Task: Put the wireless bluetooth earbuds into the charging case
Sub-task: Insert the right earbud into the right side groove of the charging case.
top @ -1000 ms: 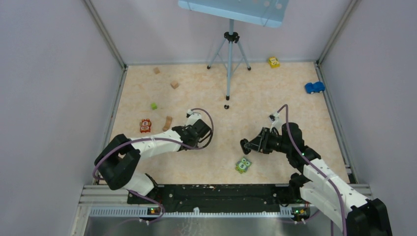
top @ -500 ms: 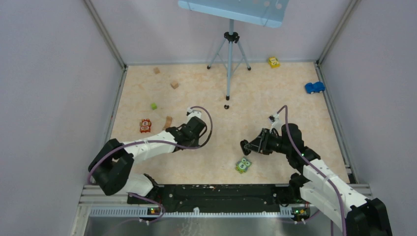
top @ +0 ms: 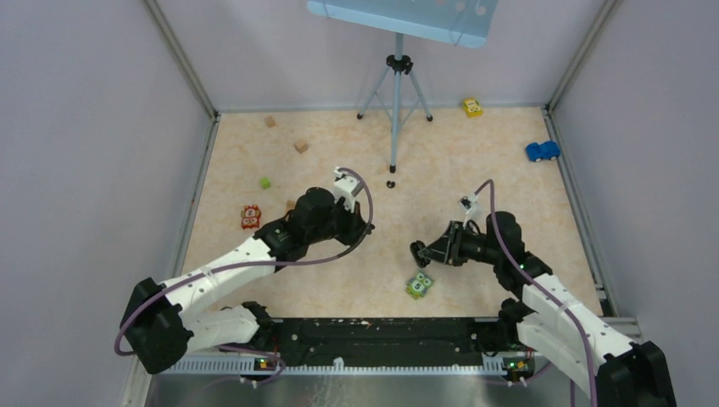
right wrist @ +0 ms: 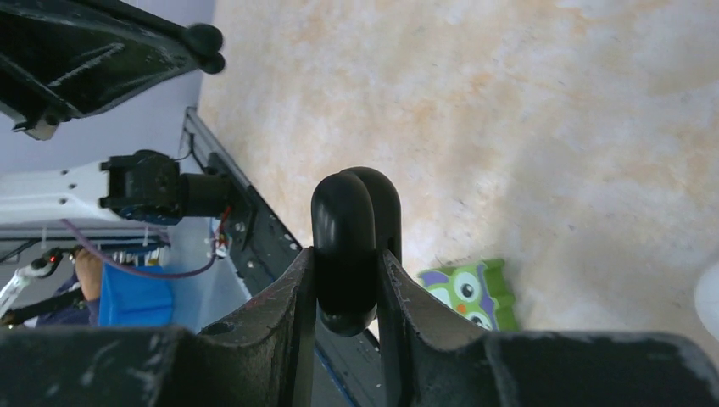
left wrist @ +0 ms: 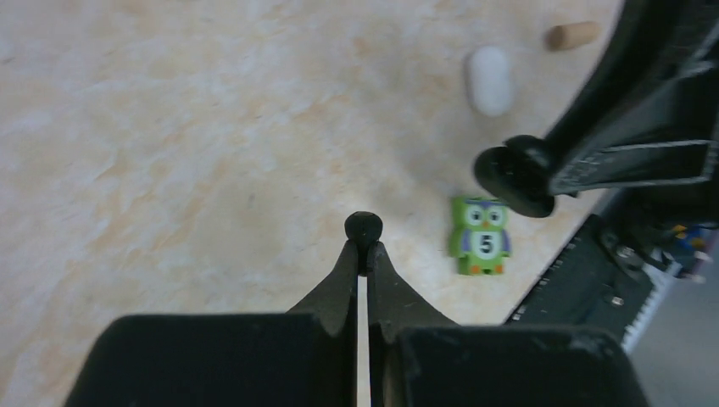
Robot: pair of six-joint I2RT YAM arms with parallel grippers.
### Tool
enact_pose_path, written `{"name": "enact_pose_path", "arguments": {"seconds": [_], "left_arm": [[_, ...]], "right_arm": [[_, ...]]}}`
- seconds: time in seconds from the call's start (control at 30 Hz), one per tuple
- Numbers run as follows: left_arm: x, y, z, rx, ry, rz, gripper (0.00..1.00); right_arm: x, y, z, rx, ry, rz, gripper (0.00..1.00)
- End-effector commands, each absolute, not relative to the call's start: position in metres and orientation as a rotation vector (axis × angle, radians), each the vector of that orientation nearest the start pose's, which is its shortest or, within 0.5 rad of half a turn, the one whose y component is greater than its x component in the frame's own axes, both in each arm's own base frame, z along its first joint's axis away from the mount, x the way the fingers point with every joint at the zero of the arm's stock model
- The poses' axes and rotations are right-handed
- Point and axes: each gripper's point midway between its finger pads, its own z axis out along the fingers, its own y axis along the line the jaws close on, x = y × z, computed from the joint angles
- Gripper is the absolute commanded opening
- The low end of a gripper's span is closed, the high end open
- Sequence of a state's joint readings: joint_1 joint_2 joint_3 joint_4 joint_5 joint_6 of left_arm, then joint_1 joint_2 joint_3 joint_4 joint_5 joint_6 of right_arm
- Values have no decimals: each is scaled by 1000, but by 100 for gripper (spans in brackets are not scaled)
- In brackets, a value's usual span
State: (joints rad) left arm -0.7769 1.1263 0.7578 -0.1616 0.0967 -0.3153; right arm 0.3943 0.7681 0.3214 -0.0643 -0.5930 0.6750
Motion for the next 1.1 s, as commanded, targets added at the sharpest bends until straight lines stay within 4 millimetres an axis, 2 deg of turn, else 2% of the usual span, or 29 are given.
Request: {"name": "enact_pose_path", "arguments": {"seconds": [0.0, 0.07, 0.17, 0.3, 0.53, 0.63, 0.73, 0.77, 0.9, 1.07], "left_arm": [[198, -312, 217, 638, 1934, -1167, 0], [185, -322, 235, 670, 1900, -1292, 0], [172, -328, 254, 745, 1853, -1386, 0], [174, -326, 262, 717, 1900, -1364, 0], [167, -334, 278, 670, 1874, -1465, 0], [169, -337, 271, 611, 1898, -1464, 0], [182, -337, 251, 462, 1995, -1416, 0], [185, -336, 244, 413, 2027, -1402, 0], [187, -338, 215, 298, 2116, -1403, 0], [184, -339, 192, 255, 2180, -1386, 0]], "right_arm": [[179, 217, 174, -267, 1938, 1364, 0], [174, 217, 190, -313, 1847, 1383, 0], [168, 217, 201, -359, 1782, 1385, 0], [164, 216, 205, -391, 1750, 1375, 0], [173, 211, 202, -323, 1762, 1327, 0], [182, 205, 199, -233, 1786, 1290, 0], [204, 183, 171, 40, 1937, 1125, 0], [206, 178, 160, 119, 1972, 1103, 0], [203, 181, 140, 254, 1962, 1206, 0], [194, 184, 119, 323, 1975, 1286, 0]]}}
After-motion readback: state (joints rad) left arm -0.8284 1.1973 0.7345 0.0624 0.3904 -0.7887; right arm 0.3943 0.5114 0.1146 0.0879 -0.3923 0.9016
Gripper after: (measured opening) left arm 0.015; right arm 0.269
